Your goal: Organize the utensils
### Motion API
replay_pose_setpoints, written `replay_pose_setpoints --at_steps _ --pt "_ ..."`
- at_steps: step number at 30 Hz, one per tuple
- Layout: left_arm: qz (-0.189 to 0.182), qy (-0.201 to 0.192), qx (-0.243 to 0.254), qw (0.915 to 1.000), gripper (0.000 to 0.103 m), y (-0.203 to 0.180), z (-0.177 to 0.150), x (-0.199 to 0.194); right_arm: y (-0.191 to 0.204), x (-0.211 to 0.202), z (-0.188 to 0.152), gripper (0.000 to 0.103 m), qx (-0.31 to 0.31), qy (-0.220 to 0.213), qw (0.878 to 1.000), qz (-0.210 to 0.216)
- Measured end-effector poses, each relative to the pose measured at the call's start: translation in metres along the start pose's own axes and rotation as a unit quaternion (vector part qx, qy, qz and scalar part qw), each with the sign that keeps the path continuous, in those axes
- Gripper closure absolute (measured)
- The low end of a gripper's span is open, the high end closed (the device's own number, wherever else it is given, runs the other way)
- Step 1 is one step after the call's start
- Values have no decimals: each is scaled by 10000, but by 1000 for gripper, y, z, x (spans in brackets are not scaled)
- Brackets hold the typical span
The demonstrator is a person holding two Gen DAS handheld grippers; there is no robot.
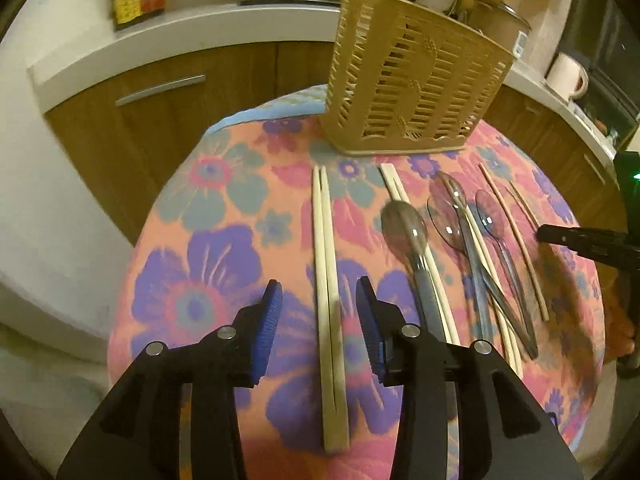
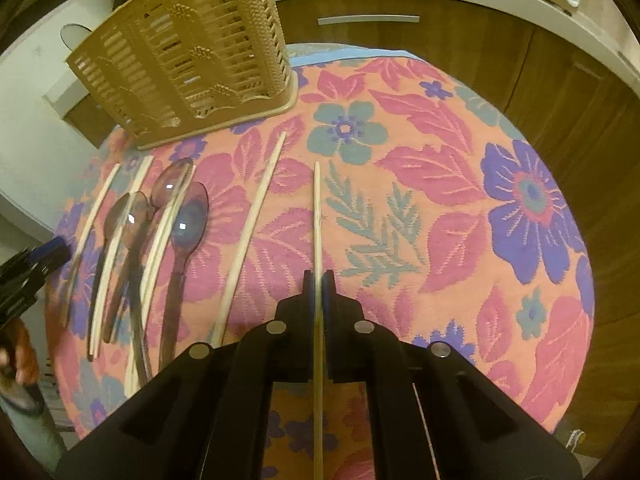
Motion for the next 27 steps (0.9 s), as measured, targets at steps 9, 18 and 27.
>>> replay_pose_setpoints --at_steps 9,18,27 --pt "550 489 656 9951 67 -14 28 25 -8 -3 2 70 -109 243 9996 50" --pt "856 457 996 9903 93 -33 29 27 22 7 9 99 -678 448 9936 -789" --pt "-414 -883 507 9939 93 -13 31 -39 34 -57 21 99 -818 -598 9948 -47"
Point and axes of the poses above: each gripper's, at about its wrist camera, not at the fingertips, and x roughly the way its jaws point, y to its left, z to its top, the point moved 2 cm from there along x, roughly the way its jaws point, and after that the axes turned 12 degrees about y, right-handed, at the moved point
